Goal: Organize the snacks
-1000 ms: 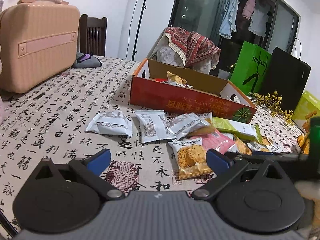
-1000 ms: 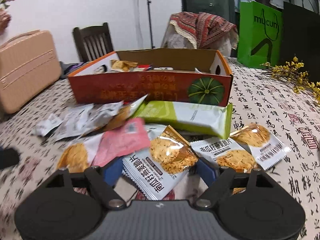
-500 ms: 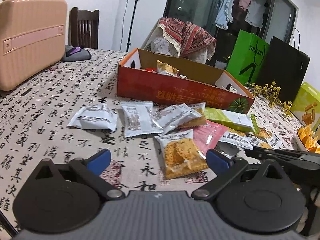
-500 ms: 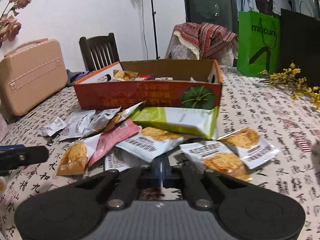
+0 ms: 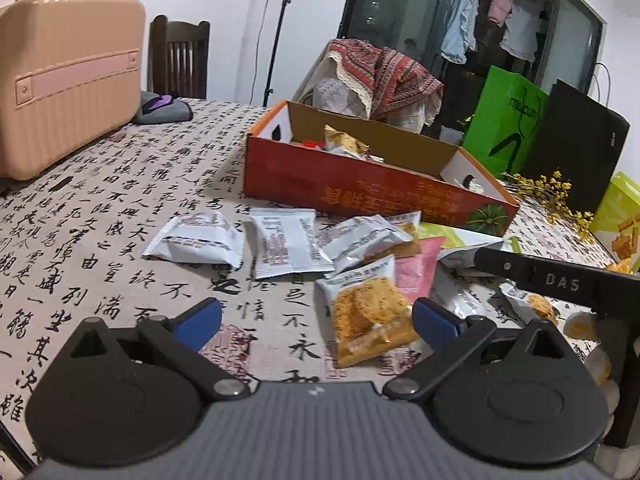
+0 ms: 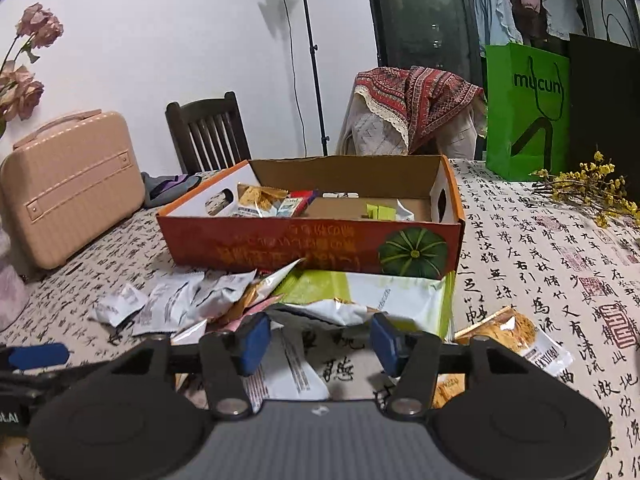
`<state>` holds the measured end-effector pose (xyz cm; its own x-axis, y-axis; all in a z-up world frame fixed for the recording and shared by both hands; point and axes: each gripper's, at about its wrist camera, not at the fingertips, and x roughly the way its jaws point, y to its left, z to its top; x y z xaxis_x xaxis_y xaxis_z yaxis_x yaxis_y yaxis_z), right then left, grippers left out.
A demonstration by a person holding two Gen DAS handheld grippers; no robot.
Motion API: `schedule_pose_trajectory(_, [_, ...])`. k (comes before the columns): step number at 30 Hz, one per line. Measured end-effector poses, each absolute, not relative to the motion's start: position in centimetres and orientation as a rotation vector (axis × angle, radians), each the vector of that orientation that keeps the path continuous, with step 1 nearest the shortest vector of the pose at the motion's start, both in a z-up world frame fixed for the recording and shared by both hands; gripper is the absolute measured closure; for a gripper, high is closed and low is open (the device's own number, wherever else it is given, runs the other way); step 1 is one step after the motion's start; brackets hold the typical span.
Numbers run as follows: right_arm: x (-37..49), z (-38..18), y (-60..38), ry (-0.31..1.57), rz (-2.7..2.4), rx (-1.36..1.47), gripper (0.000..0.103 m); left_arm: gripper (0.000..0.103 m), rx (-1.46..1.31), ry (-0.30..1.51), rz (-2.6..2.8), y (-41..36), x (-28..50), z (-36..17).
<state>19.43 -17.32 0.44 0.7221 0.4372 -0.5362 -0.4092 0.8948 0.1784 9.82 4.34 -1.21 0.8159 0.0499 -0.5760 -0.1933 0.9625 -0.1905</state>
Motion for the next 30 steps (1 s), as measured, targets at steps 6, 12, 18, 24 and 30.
schedule_pose_trajectory(6, [18.5,0.9,-19.1,0.564,0.428,0.083,0.041,0.0,-0.263,0.623,0.139,5.0,10.3,-1.9])
schedule_pose_trajectory(12, [17.4,1.9,-19.1,0.518,0.436,0.047,0.037,0.0,-0.275,0.633,0.137,5.0,10.9,-2.3])
schedule_pose_trajectory(18, [21.6,-1.3,-15.3,0.695,0.372,-0.014,0.038,0.0,-0.277,0.625,0.142,5.3,10.4,-2.1])
schedule_pose_trajectory(24, [21.3,-2.4,-15.8,0.73,0.36,0.021,0.038,0.0,-0.285,0.643,0.151,5.6,10.9,-2.4])
schedule_pose_trajectory(30, [19.1,-2.5,-17.2,0.698,0.44,-0.042,0.066,0.0,-0.273,0.648,0.133,4.6,11.0,-2.5])
